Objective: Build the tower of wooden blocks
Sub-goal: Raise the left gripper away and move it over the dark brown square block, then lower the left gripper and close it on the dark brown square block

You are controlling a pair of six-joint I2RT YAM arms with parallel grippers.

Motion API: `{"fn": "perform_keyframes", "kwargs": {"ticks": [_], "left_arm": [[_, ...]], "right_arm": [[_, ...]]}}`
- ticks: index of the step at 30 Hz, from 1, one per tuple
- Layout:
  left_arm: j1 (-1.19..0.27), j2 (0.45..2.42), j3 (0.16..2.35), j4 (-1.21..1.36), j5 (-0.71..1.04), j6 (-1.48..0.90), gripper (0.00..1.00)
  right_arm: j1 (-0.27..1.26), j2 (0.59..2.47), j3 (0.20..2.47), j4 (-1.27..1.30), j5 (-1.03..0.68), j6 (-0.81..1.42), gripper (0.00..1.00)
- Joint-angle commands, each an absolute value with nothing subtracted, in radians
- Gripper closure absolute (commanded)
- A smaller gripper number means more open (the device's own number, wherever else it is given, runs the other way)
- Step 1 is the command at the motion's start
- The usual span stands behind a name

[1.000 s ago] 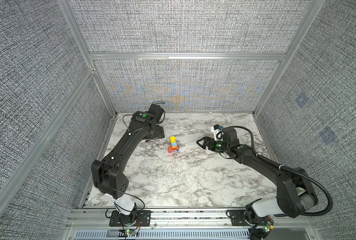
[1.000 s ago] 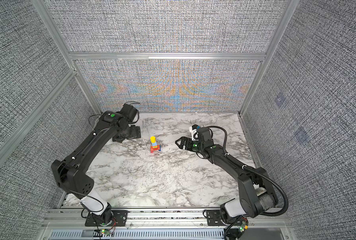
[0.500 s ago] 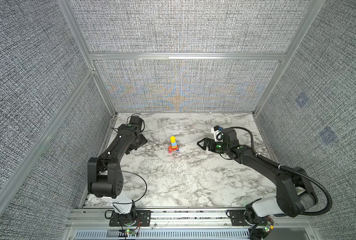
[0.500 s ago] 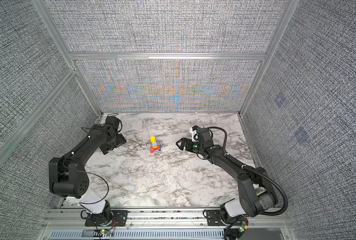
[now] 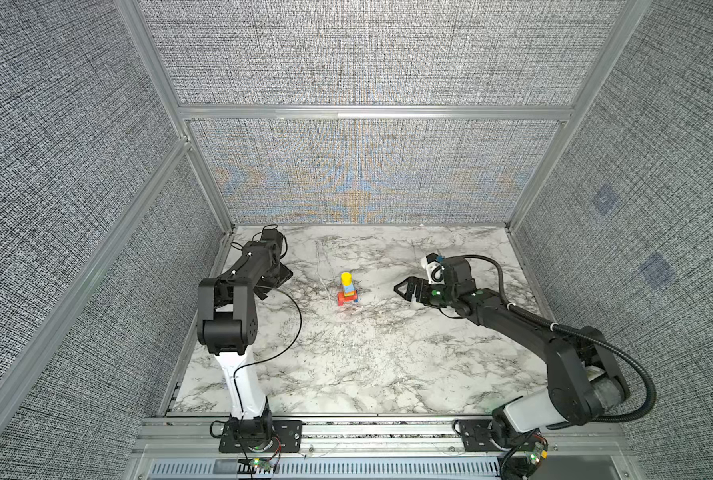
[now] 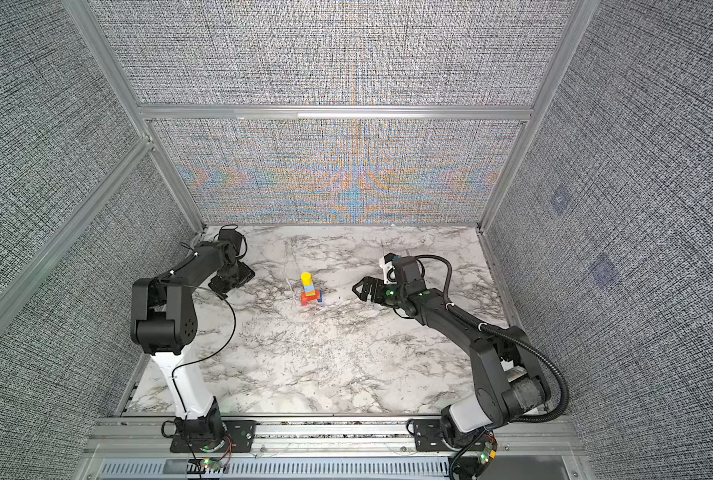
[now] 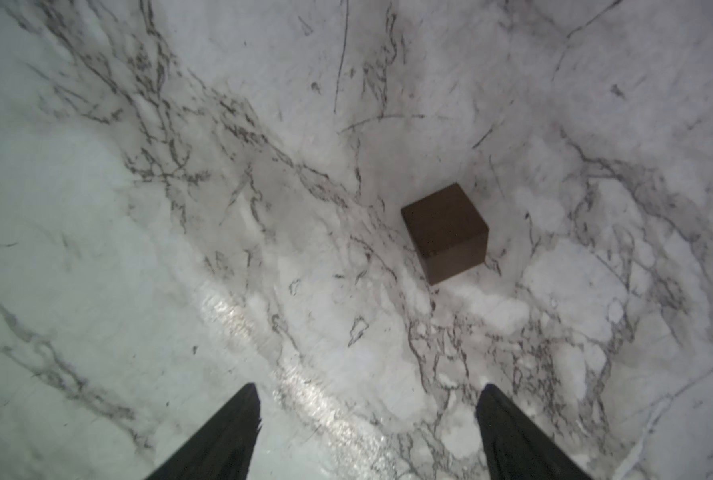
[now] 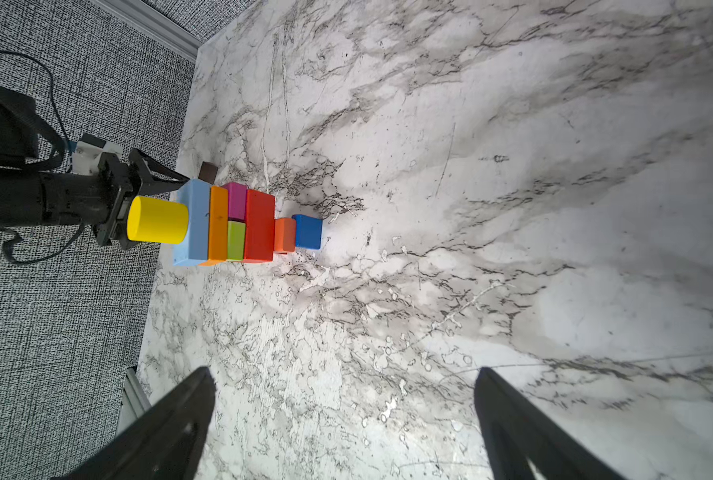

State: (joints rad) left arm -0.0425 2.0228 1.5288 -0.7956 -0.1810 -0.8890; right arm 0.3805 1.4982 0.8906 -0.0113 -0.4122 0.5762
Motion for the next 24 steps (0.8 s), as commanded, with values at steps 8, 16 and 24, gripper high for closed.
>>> {"fn": "perform_keyframes", "kwargs": {"ticks": [8, 16, 24], "left_arm": [[-0.016, 2.125, 1.631, -0.801, -0.213, -0.897, 0.23], [-0.011, 2.181, 1.679, -0.802, -0.211, -0.907, 0.26], [-0.011, 2.226, 1.706, -0.8, -0.22, -0.931, 0.31]], "right_arm": [[0.371, 1.501, 0.908, 0.0, -0.442, 0.565, 0.01], [0.36, 1.506, 0.909, -0.006, -0.443, 0.561, 0.01], [0.344, 1.512, 0.909, -0.011, -0.456, 0.558, 0.01]]}}
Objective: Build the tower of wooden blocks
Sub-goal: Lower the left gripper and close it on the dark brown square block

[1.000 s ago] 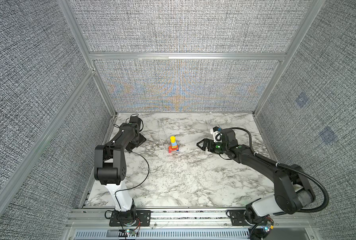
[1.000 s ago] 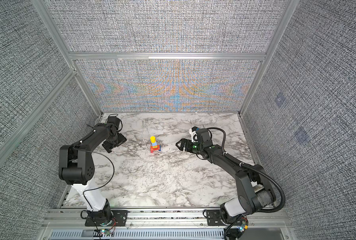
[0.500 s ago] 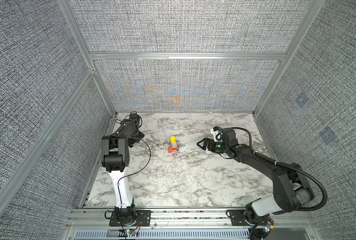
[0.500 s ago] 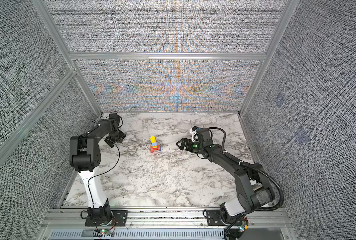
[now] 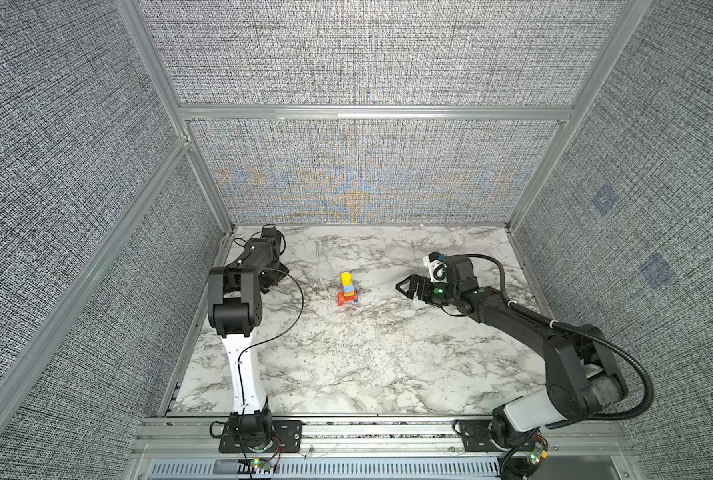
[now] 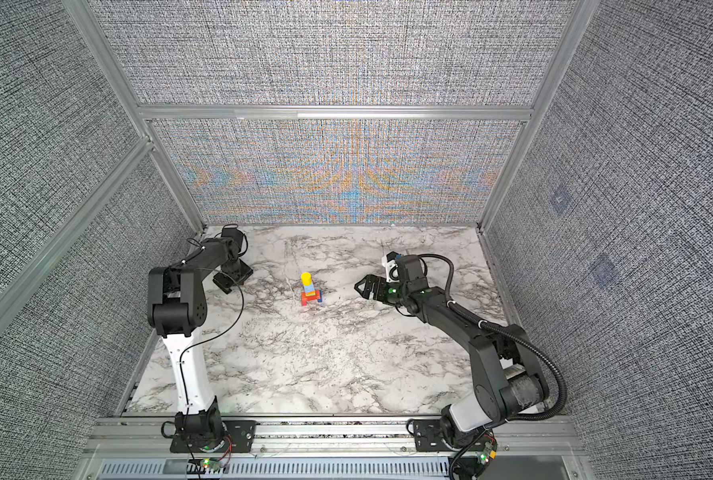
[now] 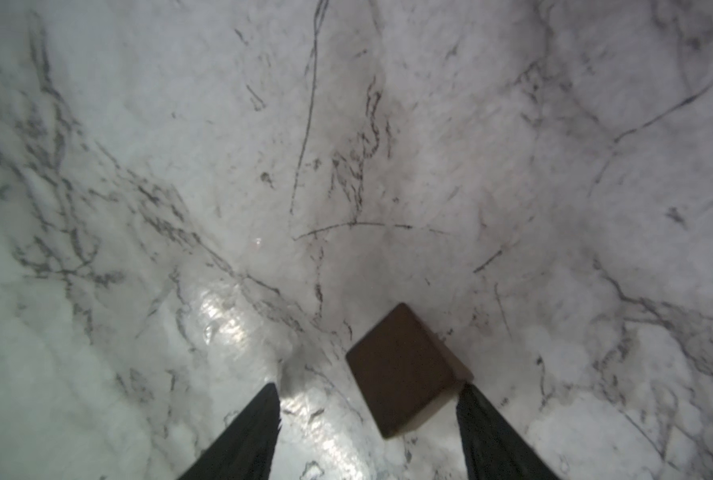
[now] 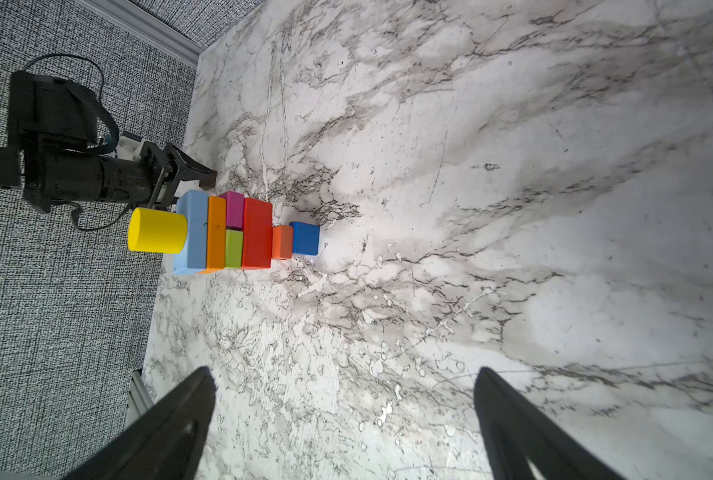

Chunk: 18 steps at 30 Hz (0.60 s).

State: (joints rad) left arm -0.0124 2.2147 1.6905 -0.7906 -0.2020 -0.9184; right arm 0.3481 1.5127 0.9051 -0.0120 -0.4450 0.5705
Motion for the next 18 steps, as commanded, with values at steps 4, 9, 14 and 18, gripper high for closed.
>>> {"fn": "perform_keyframes", "kwargs": {"ticks": [4, 9, 14, 18], "left_arm": [[-0.011, 2.237, 1.715, -0.804, -0.228, -0.931, 0.34], [-0.01, 2.244, 1.728, -0.808, -0.23, -0.924, 0.38], [-0.011, 2.261, 1.757, -0.828, -0.222, -0.916, 0.4], [-0.01, 2.267, 1.764, -0.836, -0.222, -0.922, 0.32]], "right_arm": [[0.337, 1.515, 0.91, -0.01, -0.463, 0.56, 0.01], [0.337, 1.524, 0.913, -0.007, -0.47, 0.563, 0.01], [0.335, 1.524, 0.913, -0.007, -0.474, 0.564, 0.01], [0.335, 1.528, 0.913, -0.005, -0.477, 0.564, 0.01]]}}
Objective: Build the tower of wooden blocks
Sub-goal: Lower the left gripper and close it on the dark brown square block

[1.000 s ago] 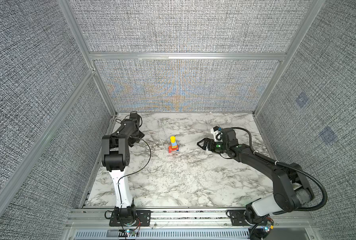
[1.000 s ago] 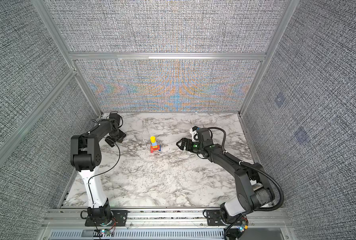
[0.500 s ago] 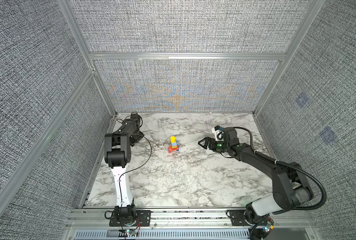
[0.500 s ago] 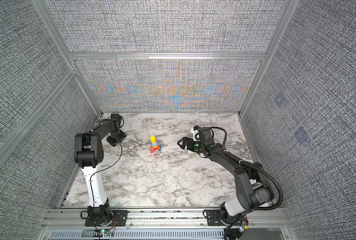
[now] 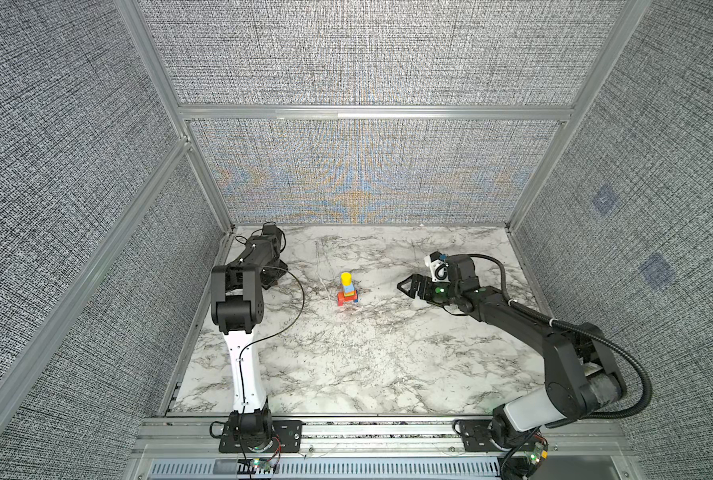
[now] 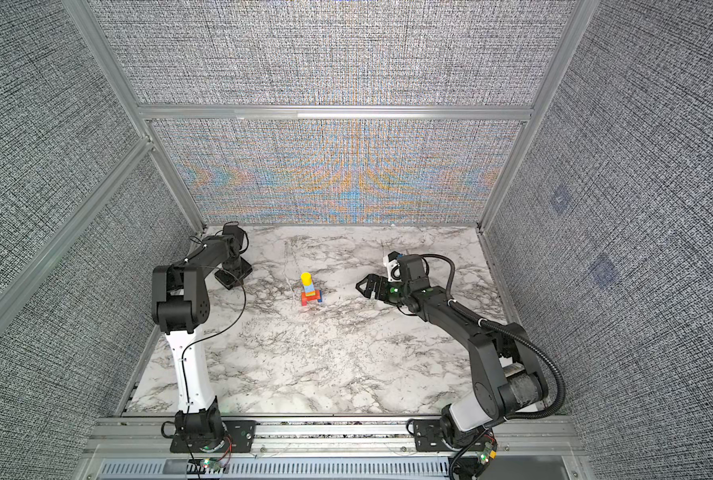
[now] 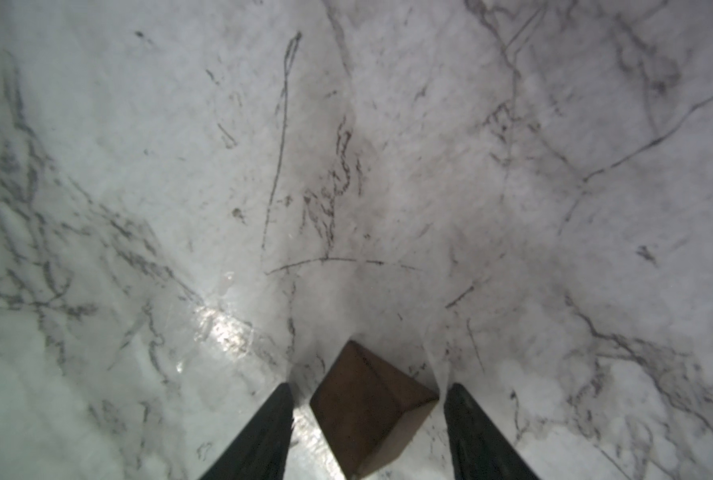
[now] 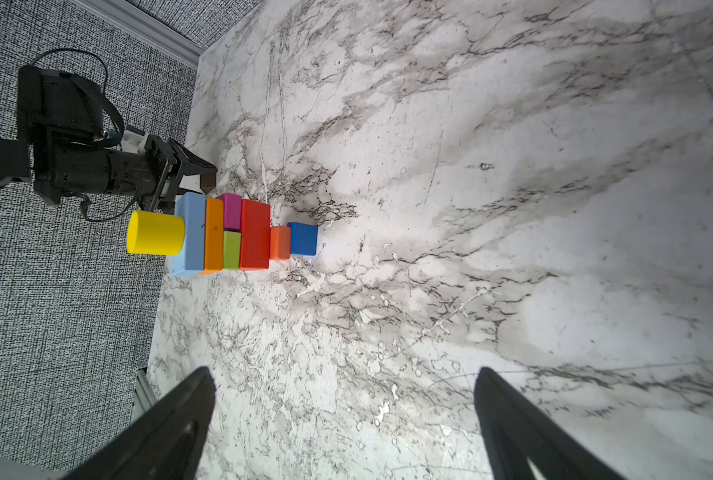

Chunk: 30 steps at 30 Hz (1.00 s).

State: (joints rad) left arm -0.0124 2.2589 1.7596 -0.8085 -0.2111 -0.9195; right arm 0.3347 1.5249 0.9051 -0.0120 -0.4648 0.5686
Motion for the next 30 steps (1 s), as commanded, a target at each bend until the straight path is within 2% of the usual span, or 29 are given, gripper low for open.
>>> {"fn": "perform_keyframes", "kwargs": {"ticks": [1, 4, 13, 30], "left_arm": [[-0.011, 2.268, 1.764, -0.836, -0.219, -0.922, 0.3], [-0.01, 2.279, 1.785, -0.851, -0.211, -0.916, 0.29], [-0.01, 2.303, 1.81, -0.873, -0.195, -0.865, 0.35], [0.018, 2.243, 1.74, -0.902, -0.222, -0.936, 0.3]], "right_arm": [[0.335, 1.527, 0.913, -0.005, -0.478, 0.566, 0.01], [0.333, 1.526, 0.913, -0.005, -0.481, 0.566, 0.01], [0.333, 1.526, 0.911, -0.002, -0.482, 0.566, 0.01], [0.333, 1.516, 0.906, 0.001, -0.488, 0.572, 0.01]]}}
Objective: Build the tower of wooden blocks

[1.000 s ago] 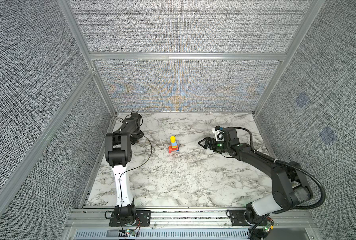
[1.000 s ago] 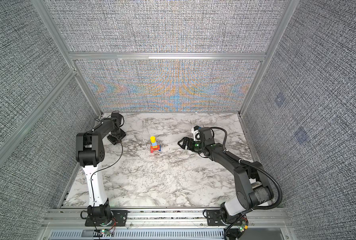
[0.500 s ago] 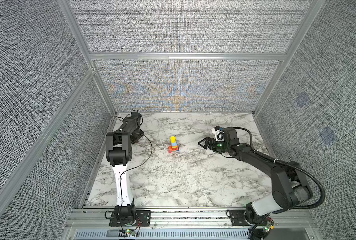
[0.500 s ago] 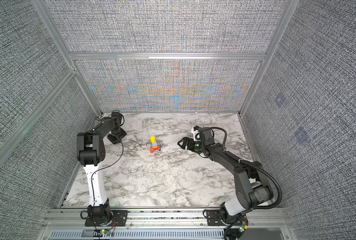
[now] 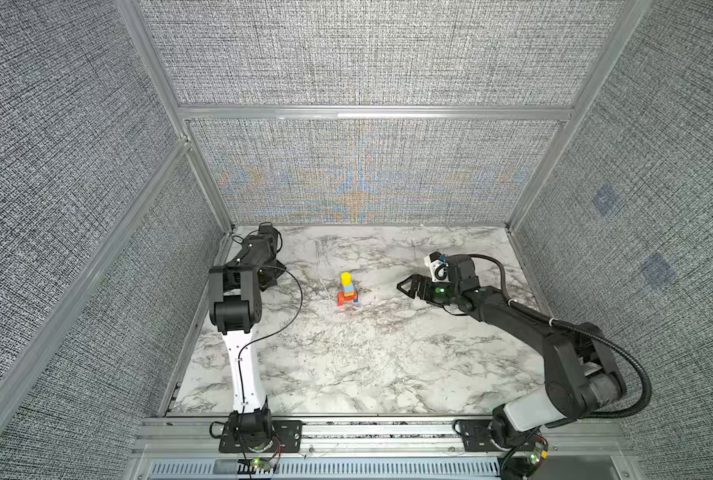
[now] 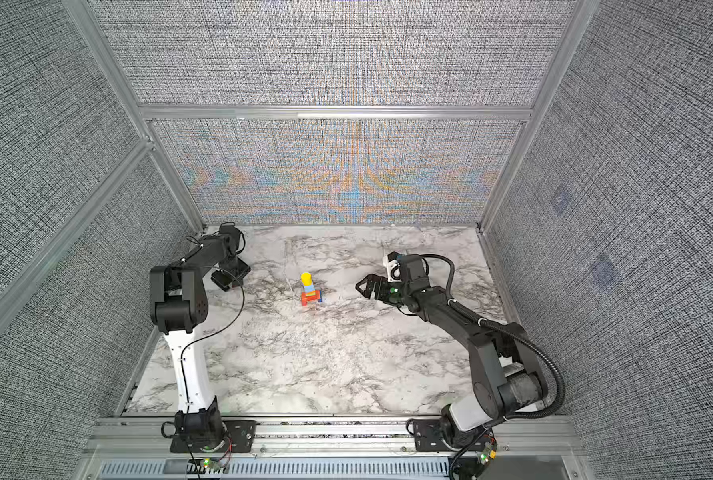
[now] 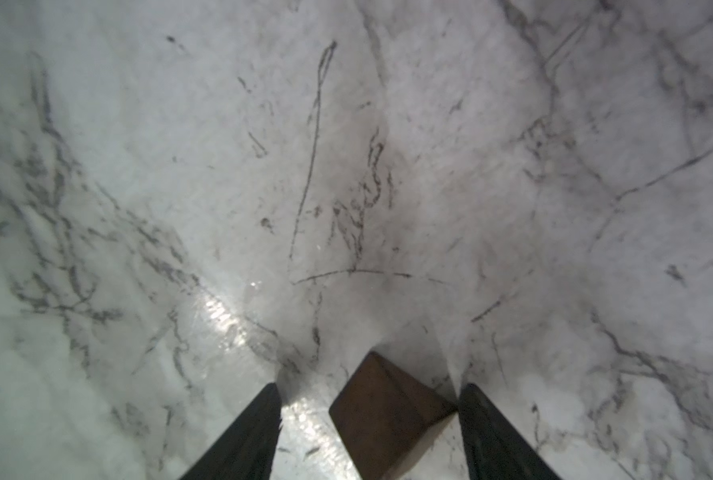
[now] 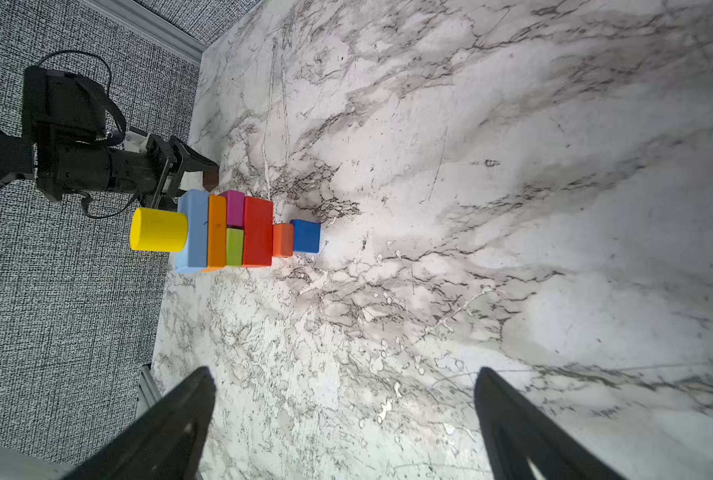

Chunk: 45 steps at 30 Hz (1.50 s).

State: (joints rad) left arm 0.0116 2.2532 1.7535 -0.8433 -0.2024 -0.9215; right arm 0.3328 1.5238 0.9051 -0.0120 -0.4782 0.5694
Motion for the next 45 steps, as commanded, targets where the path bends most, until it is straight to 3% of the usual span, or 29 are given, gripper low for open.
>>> {"fn": "perform_keyframes", "kwargs": {"ticks": [1, 28, 45], "left_arm": [[0.02, 2.24, 1.737, -0.902, -0.222, -0.936, 0.3], [0.026, 2.117, 1.53, -0.812, -0.191, -0.924, 0.39], [0.051, 2.167, 1.607, -0.845, -0.175, -0.919, 0.48]], "right_arm": [[0.333, 1.515, 0.906, 0.001, -0.488, 0.573, 0.01], [0.333, 1.515, 0.897, 0.029, -0.515, 0.595, 0.01], [0.333, 1.521, 0.901, 0.025, -0.511, 0.59, 0.01]]}}
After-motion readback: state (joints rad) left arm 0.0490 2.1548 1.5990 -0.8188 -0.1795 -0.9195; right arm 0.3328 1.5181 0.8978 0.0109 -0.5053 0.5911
